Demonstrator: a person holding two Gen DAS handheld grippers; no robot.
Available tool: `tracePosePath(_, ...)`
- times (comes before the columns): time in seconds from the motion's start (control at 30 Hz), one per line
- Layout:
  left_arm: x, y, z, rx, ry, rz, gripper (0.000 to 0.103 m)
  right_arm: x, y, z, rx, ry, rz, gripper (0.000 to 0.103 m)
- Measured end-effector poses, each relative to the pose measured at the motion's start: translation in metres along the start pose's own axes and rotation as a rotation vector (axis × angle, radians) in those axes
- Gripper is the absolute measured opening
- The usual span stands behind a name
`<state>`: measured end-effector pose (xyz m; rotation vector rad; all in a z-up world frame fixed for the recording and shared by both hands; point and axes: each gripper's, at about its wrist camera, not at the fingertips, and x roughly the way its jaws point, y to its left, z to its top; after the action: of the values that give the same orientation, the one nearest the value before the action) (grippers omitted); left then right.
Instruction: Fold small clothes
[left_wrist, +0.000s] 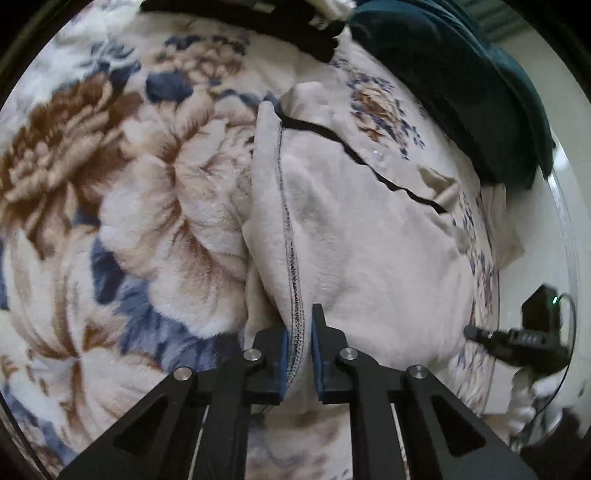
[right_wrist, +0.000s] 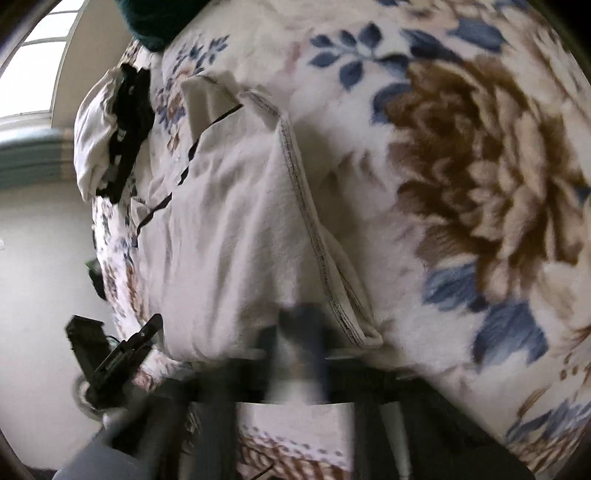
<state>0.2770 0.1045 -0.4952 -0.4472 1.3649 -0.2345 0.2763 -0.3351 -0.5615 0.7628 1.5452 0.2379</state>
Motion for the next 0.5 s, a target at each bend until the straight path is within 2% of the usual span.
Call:
tracePosePath(0.17,-0.009,0.007,-0.009,0.016,0.014,0.017,0.007,-0.016,0.005,-0.010,-0.060,-0.002,-0.066,0.002)
tracePosePath(0.33,0.005,0.021,-0.014,0.024,0.070,0.071,0.006,-0.014,-0.011,-0.019,-0.056,0.057,-0.135,0.000)
tracePosePath(0.4,0.006,0.029,-0.016,-0.005,0.087,0.052,0.006,-0.011,-0.015,-0.022,-0.067,0.081,-0.195,0.000)
tracePosePath(0.43,0.005,0.030,-0.014,-0.023,0.090,0.041,0.010,-0.011,-0.018,-0.022,-0.061,0.080,-0.198,0.000)
tracePosePath(0.5,0.002,0.031,-0.007,-0.059,0.081,0.034,0.014,-0.019,-0.027,-0.018,0.000,0.051,-0.144,0.001)
